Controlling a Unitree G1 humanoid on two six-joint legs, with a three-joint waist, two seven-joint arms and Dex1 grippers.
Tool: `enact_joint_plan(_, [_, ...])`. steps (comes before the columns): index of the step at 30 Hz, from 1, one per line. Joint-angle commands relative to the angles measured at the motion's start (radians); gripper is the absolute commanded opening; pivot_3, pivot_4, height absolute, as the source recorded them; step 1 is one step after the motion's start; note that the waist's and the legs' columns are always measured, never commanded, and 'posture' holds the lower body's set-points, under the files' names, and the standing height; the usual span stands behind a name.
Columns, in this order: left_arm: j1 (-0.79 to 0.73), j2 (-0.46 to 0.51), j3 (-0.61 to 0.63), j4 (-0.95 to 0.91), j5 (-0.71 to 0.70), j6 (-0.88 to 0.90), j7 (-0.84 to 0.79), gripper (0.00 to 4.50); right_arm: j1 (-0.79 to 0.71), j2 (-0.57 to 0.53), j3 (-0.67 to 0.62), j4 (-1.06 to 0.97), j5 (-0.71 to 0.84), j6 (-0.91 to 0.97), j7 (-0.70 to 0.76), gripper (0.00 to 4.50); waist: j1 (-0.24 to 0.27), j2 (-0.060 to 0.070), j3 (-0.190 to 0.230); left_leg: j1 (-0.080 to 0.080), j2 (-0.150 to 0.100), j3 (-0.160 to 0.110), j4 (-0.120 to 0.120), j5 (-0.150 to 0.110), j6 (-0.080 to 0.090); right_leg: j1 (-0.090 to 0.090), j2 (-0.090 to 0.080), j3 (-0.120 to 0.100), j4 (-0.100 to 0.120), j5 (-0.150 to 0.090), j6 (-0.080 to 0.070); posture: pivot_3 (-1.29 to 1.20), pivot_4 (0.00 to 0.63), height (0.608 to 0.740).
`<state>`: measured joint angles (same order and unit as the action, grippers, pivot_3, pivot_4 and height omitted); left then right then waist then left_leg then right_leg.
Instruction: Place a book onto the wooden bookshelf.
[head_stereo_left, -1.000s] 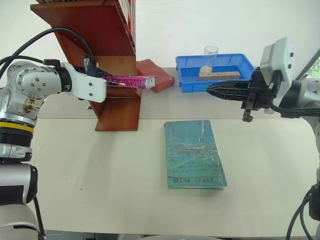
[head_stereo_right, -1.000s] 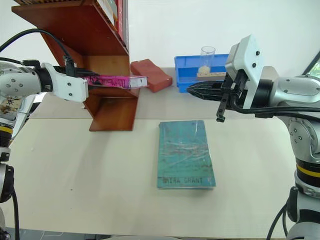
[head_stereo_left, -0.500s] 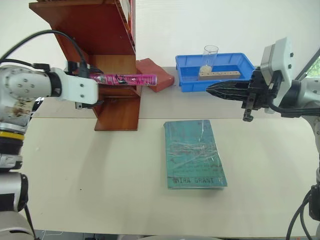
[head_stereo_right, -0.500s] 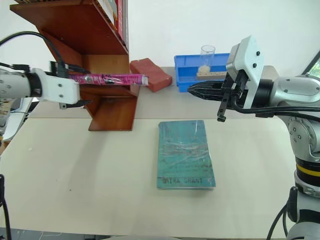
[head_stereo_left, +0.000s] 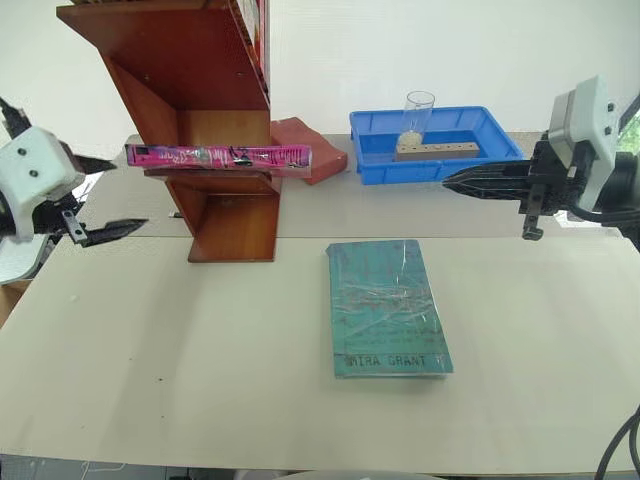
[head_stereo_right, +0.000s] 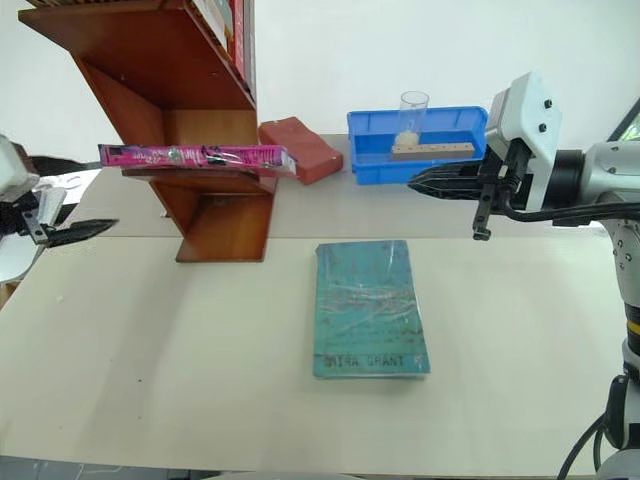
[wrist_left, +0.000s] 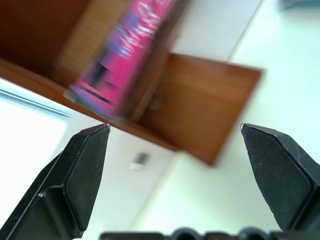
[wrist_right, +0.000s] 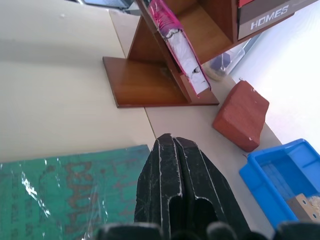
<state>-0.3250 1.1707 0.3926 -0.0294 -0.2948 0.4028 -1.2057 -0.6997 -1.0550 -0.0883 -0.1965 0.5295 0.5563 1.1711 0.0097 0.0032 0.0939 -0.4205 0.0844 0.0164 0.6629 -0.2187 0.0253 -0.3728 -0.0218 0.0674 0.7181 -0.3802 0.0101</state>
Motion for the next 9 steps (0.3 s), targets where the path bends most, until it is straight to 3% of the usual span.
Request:
enact_joint_plan(1, [0.040, 0.001, 0.095, -0.069, -0.078, 0.097, 0.008, 4.48, -0.033, -0.021, -0.009, 0.023, -0.024, -0.053, 0.039, 0.00, 0.001, 0.000, 0.000, 0.000, 0.000, 0.000, 0.000, 0.000, 0.000, 0.000, 0.000, 0.000, 0.000, 0.000, 0.000, 0.00, 0.150, 0.637])
enact_joint_plan(9, [0.121, -0.005, 0.140, -0.136, -0.144, 0.187, 0.024, 4.48, -0.051, -0.003, 0.008, 0.045, -0.049, -0.075, 0.060, 0.00, 0.000, 0.000, 0.000, 0.000, 0.000, 0.002, 0.000, 0.000, 0.000, 0.000, -0.001, 0.000, 0.000, 0.001, -0.003, 0.00, 0.150, 0.637])
